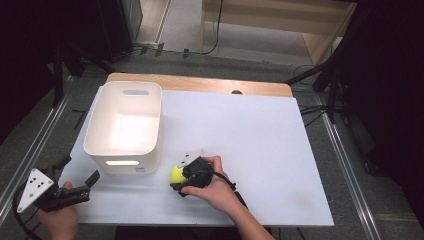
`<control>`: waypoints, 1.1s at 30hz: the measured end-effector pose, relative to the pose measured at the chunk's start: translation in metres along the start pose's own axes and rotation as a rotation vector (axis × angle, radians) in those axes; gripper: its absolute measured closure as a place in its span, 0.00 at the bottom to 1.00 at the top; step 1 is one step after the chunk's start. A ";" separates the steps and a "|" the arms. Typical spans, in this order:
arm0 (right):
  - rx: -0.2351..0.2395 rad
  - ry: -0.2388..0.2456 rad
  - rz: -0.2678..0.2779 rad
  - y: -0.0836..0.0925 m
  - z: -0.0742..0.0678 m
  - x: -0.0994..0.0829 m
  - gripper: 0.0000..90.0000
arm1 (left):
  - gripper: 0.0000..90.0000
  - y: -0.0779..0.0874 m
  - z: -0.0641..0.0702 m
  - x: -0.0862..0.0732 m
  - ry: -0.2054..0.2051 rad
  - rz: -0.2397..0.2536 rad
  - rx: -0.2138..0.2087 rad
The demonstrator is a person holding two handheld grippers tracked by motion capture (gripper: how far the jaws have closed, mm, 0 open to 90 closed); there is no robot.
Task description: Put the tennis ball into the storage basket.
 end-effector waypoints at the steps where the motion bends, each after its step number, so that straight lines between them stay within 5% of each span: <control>1: -0.002 -0.001 0.000 0.000 0.000 0.000 0.24 | 0.00 0.000 0.000 0.000 0.000 0.000 -0.002; 33: 0.027 0.002 0.033 0.015 0.008 0.005 0.26 | 0.00 0.000 0.000 0.000 0.001 0.000 0.000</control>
Point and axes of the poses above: each handheld gripper's, and its own axes: y roughly backward along the jaws, x roughly out of its top, z roughly to its right, the point moved 6 cm from there along -y, roughly forward along the jaws, and after that the axes turned 1 degree about -z, right-handed, at the moved point
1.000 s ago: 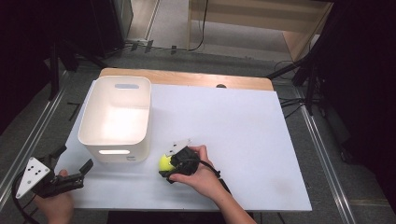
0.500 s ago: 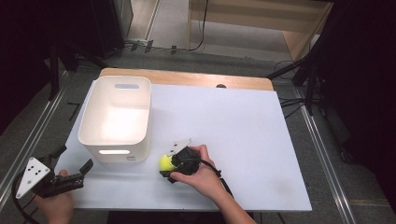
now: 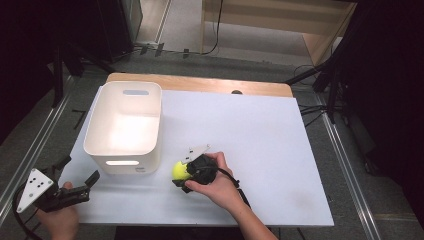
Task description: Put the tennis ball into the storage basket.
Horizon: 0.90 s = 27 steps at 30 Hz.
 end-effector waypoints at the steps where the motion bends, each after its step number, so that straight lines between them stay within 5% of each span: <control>1: 0.004 -0.006 0.004 0.001 0.000 0.001 0.26 | 0.00 0.000 0.000 0.000 -0.001 0.000 0.000; 16: -0.009 -0.017 0.036 0.014 0.007 0.014 0.26 | 0.00 0.000 0.000 0.000 0.000 0.000 0.000; 27: 0.026 0.005 0.056 0.024 0.008 0.024 0.26 | 0.00 0.000 0.000 0.000 0.000 0.002 -0.003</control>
Point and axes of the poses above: each handheld gripper's, and its own axes: y roughly backward along the jaws, x roughly out of its top, z roughly to its right, the point moved 6 cm from there along -y, roughly forward along the jaws, and after that the axes turned 1 degree about -z, right-handed, at the moved point
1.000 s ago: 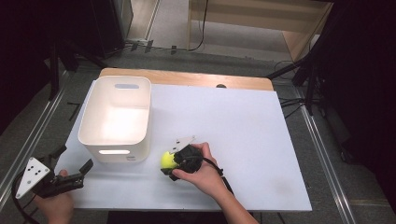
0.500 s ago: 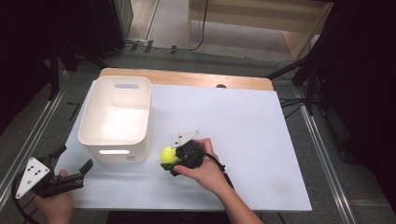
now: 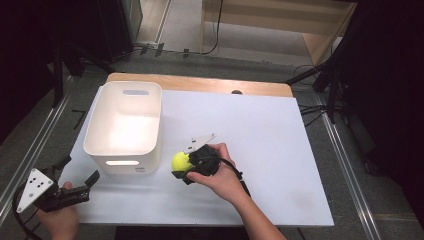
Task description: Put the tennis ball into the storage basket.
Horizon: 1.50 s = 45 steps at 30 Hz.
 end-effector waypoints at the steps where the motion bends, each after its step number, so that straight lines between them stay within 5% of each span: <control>1: -0.001 0.009 0.001 0.001 0.001 0.001 0.26 | 0.00 0.000 0.000 0.000 0.001 0.000 0.000; 45: 0.000 0.053 0.032 0.022 0.010 0.042 0.26 | 0.00 0.000 0.000 0.000 0.000 0.000 -0.002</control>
Point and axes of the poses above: each handheld gripper's, and its own axes: y roughly backward along the jaws, x roughly out of its top, z roughly to its right, the point moved 6 cm from there along -y, roughly forward along the jaws, and after that the axes turned 1 degree about -z, right-handed, at the moved point
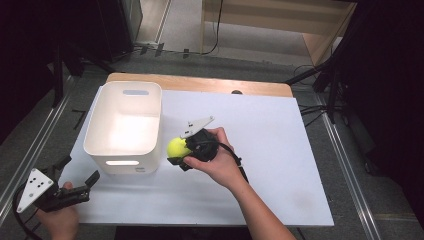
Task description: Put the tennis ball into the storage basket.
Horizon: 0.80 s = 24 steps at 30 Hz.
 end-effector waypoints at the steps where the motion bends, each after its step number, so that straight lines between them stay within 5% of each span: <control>1: 0.000 0.001 0.002 0.000 0.000 0.001 0.26 | 0.00 0.000 0.000 0.000 -0.001 -0.002 0.001; 24: 0.015 0.000 0.026 0.007 0.003 0.018 0.26 | 0.00 0.000 0.000 0.000 0.001 0.001 0.000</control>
Point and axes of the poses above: each handheld gripper's, and its own axes: y roughly backward along the jaws, x roughly out of its top, z roughly to its right, the point moved 6 cm from there along -y, roughly forward along the jaws, and after that the axes turned 1 degree about -z, right-handed, at the moved point
